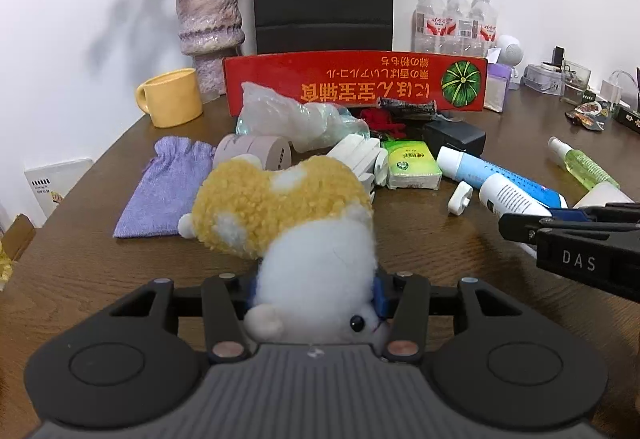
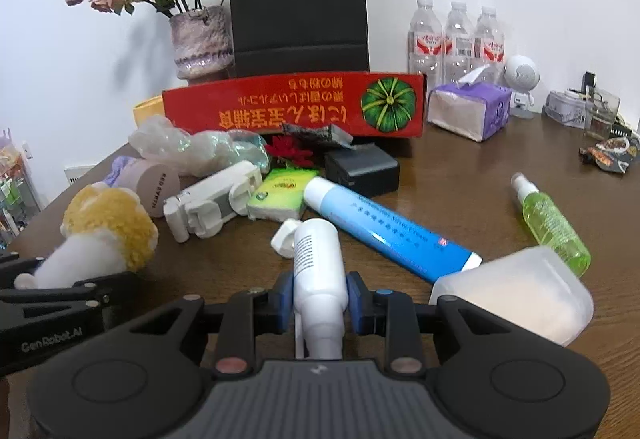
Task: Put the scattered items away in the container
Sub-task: 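Carry the plush and spray bottle into the cardboard box and open both grippers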
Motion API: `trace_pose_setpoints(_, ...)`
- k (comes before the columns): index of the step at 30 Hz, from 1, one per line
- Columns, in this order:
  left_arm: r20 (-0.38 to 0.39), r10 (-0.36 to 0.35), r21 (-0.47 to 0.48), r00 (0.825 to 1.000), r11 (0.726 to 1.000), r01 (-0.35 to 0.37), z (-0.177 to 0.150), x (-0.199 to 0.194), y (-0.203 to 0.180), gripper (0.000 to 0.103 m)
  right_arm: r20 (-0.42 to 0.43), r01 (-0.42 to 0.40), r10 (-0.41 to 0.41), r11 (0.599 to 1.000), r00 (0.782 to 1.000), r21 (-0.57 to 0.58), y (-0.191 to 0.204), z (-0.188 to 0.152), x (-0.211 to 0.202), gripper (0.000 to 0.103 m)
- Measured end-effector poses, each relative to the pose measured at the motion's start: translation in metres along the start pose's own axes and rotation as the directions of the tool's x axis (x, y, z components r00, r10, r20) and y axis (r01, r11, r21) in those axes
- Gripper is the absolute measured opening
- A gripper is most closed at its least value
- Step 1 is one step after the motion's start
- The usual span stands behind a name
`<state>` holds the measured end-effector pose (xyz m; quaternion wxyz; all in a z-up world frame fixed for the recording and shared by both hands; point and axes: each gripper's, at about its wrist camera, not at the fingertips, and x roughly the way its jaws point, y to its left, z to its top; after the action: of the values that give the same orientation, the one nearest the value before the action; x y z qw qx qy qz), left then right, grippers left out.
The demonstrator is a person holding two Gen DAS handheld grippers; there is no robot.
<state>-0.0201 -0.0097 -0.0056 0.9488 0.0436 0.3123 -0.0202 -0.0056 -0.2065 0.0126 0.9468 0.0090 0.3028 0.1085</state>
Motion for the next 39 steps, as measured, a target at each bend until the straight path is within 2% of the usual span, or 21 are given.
trace_pose_setpoints(2,0.001,-0.005,0.001,1.0,1.0,0.005,0.005,-0.003,0.0,0.049,0.007,-0.004,0.004,1.0,1.0,-0.003,0.0,0.004,-0.004,0.027)
trace_pose_setpoints(5,0.003,-0.055,0.015,0.999,0.998,0.054,0.022,-0.01,0.001,0.049,0.018,-0.018,0.018,1.0,1.0,-0.012,0.0,0.013,-0.01,0.027)
trace_pose_setpoints(9,0.043,-0.089,0.062,0.995,0.994,0.086,0.063,-0.015,0.004,0.049,0.059,-0.05,0.053,0.997,0.997,-0.059,-0.002,0.05,-0.018,0.027)
trace_pose_setpoints(14,0.079,-0.137,0.058,0.987,0.99,0.132,0.133,-0.001,0.015,0.049,0.113,-0.064,0.076,0.992,0.991,-0.113,-0.008,0.124,-0.013,0.027)
trace_pose_setpoints(18,0.046,-0.131,0.024,0.99,0.991,0.13,0.198,0.042,0.027,0.049,0.096,-0.102,0.111,0.99,0.989,-0.097,-0.017,0.185,0.013,0.027)
trace_pose_setpoints(22,-0.056,-0.094,0.008,0.994,0.995,0.095,0.254,0.107,0.03,0.049,0.011,-0.116,0.116,0.993,0.993,-0.015,-0.032,0.246,0.067,0.027)
trace_pose_setpoints(24,-0.125,-0.091,-0.003,0.988,0.996,0.091,0.275,0.141,0.03,0.049,-0.054,-0.124,0.126,0.992,0.991,0.036,-0.041,0.274,0.1,0.027)
trace_pose_setpoints(27,-0.228,-0.106,-0.026,0.968,0.994,0.103,0.296,0.188,0.034,0.049,-0.182,-0.157,0.176,0.981,0.967,0.117,-0.052,0.301,0.153,0.027)
trace_pose_setpoints(30,-0.317,-0.085,-0.045,0.945,0.996,0.075,0.299,0.229,0.039,0.049,-0.318,-0.131,0.175,0.979,0.932,0.153,-0.054,0.31,0.205,0.027)
trace_pose_setpoints(35,-0.386,-0.092,-0.077,0.918,0.995,0.067,0.298,0.27,0.048,0.049,-0.419,-0.055,0.108,0.989,0.902,0.137,-0.056,0.314,0.261,0.026)
trace_pose_setpoints(36,-0.399,-0.093,-0.073,0.912,0.995,0.07,0.298,0.276,0.047,0.052,-0.432,-0.043,0.097,0.99,0.896,0.134,-0.057,0.315,0.269,0.026)
trace_pose_setpoints(38,-0.422,-0.094,-0.07,0.902,0.995,0.071,0.299,0.286,0.046,0.067,-0.466,-0.01,0.063,0.993,0.883,0.115,-0.056,0.315,0.285,0.029)
trace_pose_setpoints(39,-0.417,-0.085,-0.07,0.905,0.996,0.062,0.299,0.287,0.046,0.086,-0.479,0.008,0.042,0.995,0.877,0.103,-0.055,0.315,0.291,0.033)
